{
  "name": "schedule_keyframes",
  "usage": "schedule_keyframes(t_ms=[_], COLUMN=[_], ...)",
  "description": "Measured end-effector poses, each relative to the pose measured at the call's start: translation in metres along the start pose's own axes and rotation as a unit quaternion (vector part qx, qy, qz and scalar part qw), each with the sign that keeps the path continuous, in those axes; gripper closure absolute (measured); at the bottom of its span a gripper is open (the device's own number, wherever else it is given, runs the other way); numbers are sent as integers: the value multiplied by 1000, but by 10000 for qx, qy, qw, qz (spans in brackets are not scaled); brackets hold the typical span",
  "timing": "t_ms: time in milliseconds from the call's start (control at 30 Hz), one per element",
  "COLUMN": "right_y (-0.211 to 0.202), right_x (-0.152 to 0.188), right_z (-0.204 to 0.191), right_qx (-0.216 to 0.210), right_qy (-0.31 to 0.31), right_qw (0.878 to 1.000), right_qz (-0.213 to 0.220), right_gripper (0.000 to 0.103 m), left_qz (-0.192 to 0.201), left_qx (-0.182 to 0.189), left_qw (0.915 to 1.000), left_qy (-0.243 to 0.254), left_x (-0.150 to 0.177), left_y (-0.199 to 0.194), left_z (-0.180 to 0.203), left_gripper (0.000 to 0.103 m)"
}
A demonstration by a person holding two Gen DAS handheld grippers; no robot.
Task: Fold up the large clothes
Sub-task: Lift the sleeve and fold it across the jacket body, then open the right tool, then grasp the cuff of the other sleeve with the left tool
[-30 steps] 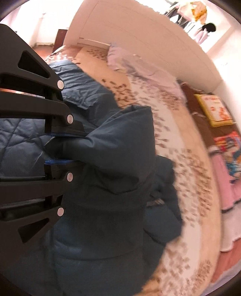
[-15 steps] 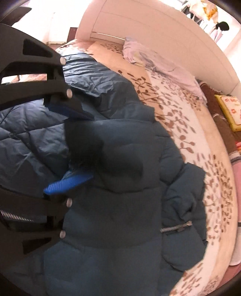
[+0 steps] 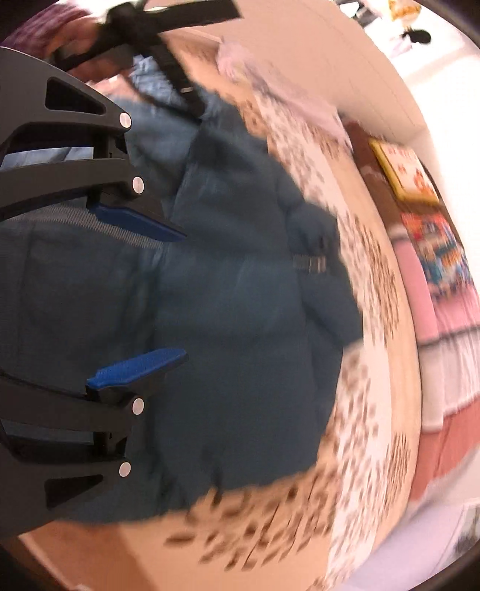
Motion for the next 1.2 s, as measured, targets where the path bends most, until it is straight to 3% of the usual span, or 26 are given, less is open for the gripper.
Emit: schedule_keyframes(t_ms=[67,133,200,267,400,567,600,633,700,933,1200], right_y=[-6,-10,-12,-12,-10,-12,-13,-15,-17,-19,-24], right_x=[17,31,45,52,63,68,67,67,67,71,50], right_z=[19,35,50,59,71,70,67,62,54,23,-20], right_qx=[215,305,389,425,468,448,461,502,564,513,146], right_qy=[79,167,289,364,468,373,311,206,47,-376,-661], right_qw=[9997,9993,9986,9981,9972,9976,9978,9979,9977,9971,9969], right_qz=[-60,-167,-213,-259,-360,-367,-366,-362,-365,-410,-403], right_gripper=[43,43,43,43,43,43,43,43,43,43,43], left_qz=[-7,-126,-329,-326,-174,-129,-98,-56,100,394,579], left_qx=[-23,-173,-262,-348,-515,-736,-746,-777,-703,-519,-616], left_qw=[10000,9998,9991,9989,9984,9968,9967,9967,9974,9979,9901], left_qy=[-19,24,31,45,130,299,306,242,138,9,-1119], left_x=[-2,-1,1,3,3,5,5,5,5,24,41], left_y=[12,25,38,41,41,47,45,39,22,-38,-92], left_z=[4,7,8,8,10,14,14,12,7,-37,-149], left_gripper=[23,56,73,80,82,79,69,49,29,22,20])
Point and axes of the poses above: each gripper's, at about its wrist camera, not at the fingertips, and y roughly the way its jaws point, z to its right, x to its underside, the point moved 1 cm from there along y, roughly the way its jaws point, and after that the axes turned 12 degrees about -y, right-handed, at the moved point
